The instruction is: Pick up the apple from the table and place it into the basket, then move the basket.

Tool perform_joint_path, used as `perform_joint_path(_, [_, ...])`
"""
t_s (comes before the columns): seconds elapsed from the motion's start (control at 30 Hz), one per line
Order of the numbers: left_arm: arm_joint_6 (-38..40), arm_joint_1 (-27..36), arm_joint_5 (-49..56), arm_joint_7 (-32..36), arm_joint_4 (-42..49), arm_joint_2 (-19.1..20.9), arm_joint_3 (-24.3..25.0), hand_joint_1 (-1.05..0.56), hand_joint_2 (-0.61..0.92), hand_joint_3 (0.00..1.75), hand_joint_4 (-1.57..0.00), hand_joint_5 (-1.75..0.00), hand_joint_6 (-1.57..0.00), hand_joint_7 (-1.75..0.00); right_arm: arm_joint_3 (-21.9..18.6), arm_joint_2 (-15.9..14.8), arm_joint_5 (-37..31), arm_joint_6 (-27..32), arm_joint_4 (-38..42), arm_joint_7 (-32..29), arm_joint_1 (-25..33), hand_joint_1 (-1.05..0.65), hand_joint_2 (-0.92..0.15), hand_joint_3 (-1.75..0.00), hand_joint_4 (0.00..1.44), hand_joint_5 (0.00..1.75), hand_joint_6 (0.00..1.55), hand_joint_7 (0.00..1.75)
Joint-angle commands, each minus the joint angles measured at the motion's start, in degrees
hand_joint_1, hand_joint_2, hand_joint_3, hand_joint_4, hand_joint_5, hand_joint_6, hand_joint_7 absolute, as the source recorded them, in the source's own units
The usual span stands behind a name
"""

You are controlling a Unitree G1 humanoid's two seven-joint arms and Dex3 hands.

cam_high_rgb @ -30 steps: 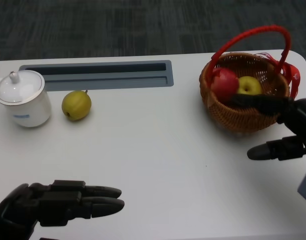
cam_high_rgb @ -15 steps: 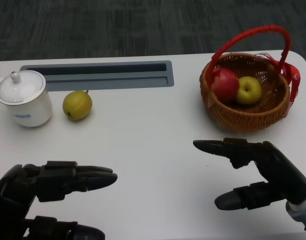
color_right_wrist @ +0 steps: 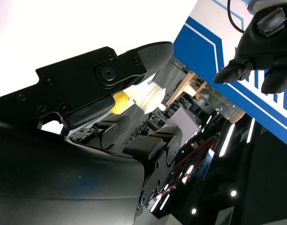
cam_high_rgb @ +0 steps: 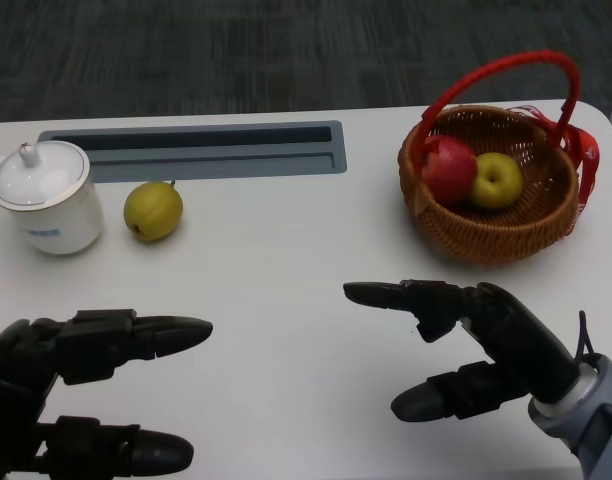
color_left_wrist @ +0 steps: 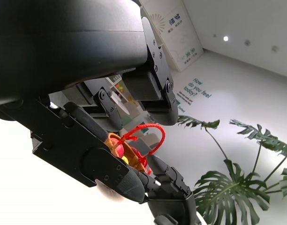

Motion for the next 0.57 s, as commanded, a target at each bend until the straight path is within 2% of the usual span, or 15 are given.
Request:
perform_joint_path(0.03, [-0.9,-1.0,-0.5,0.5,1.1,0.4,0.9,-0.5,0.66,0.0,-0.96,-0.01,-0.87,-0.01,-1.4,1.0,1.1,1.0,-0.5,1.9,0.0,-0.6,-0.83,0.0,0.67,0.01,0.59,0.01])
perform_joint_path(0.57, [-0.8,-2.5,0.8,0.9,1.3,-0.3,1.3,-0.39,0.64,0.0,-0.97,0.0,-0.9,-0.01,-4.6,3.1,7.0,4.1,-3.2,12.5,1.0,-0.44,-0.78,0.0,0.73,0.01,0.68,0.02])
